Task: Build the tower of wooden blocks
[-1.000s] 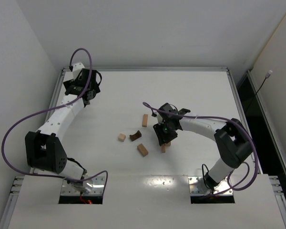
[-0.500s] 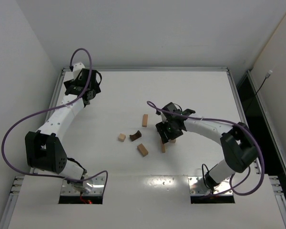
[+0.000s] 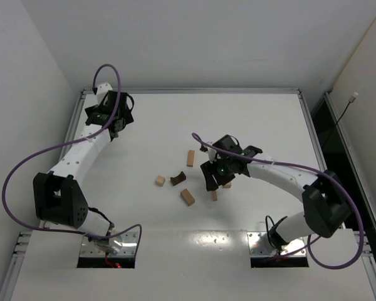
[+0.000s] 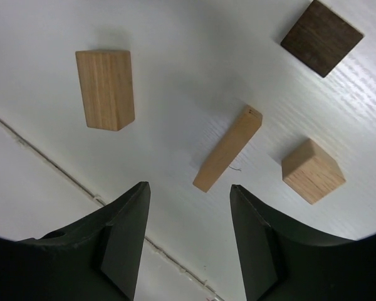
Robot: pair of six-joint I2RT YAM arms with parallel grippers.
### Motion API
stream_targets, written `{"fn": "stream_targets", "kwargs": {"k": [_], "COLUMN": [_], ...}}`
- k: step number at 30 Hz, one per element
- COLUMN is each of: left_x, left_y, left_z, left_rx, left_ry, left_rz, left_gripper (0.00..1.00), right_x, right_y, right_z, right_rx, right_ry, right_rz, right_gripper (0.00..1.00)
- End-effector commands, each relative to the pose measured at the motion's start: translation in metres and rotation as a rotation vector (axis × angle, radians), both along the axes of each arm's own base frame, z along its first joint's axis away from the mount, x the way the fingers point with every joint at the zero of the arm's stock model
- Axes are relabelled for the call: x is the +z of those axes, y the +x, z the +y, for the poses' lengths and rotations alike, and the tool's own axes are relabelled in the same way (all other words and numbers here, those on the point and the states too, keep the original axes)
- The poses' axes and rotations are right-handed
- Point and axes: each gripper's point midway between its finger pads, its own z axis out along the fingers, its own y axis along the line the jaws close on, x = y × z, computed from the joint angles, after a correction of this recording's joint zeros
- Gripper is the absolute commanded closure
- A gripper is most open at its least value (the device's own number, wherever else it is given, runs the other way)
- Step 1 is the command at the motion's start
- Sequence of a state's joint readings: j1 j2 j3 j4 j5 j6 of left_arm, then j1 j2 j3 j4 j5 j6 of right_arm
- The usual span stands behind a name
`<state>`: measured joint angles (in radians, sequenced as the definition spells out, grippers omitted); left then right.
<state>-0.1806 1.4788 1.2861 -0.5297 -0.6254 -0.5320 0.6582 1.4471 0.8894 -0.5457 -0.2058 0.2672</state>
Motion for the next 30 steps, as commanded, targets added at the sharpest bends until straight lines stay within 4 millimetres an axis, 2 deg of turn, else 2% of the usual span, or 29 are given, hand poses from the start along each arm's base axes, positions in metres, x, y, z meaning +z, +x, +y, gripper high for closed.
{"fn": "stream_targets", "kwargs": {"k": [1,10,11,15,17,21,22,23,26,29,30], "left_x": [0.009,0.009,0.009,0.009,0.005,0.003,0.003,0.003,-0.002,-0.005,-0.010], "left_y": [0.005,0.005,0.005,0.005,0.003,0.003,0.003,0.003,0.002,0.000,-0.001], "left_z": [0.004,0.004,0.004,0.004,0.004,0.007,0.007,0.007,0.006,0.002,0.001], "left_rx": [0.017,0.017,0.017,0.017,0.017,0.026,0.026,0.026,0.019,0.000,-0.007], "left_ry": [-0.018,-0.018,-0.018,-0.018,-0.016,-0.016,-0.016,-0.016,-0.020,-0.038,-0.042], "left_rz": [-0.042,-0.042,-0.042,-0.042,-0.032,-0.033,-0.033,-0.033,-0.021,-0.021,-0.009], "left_gripper": [0.10,0.09,0.09,0.09,0.09,0.09,0.09,0.09,0.09,0.09,0.09], "right_x": [-0.009,-0.040,-0.037,-0.049,-0.051,-0.052,-0.052,-0.052,-0.046,-0.028,-0.010], "right_y": [-0.001,0.004,0.007,0.006,0.009,0.012,0.012,0.013,0.019,0.027,0.039], "right_z": [0.011,0.001,0.003,0.003,0.003,0.003,0.003,0.002,0.002,0.012,0.022], "right_rx": [-0.002,-0.069,-0.069,-0.069,-0.081,-0.085,-0.085,-0.089,-0.099,-0.086,-0.084], "right_ry": [0.019,-0.102,-0.097,-0.122,-0.131,-0.138,-0.138,-0.145,-0.141,-0.083,-0.024], "right_rz": [0.035,0.107,0.100,0.130,0.131,0.125,0.125,0.119,0.115,0.130,0.105], "right_gripper": [0.51,0.53,0.53,0.54,0.60,0.84,0.97,1.00,1.00,1.00,1.00]}}
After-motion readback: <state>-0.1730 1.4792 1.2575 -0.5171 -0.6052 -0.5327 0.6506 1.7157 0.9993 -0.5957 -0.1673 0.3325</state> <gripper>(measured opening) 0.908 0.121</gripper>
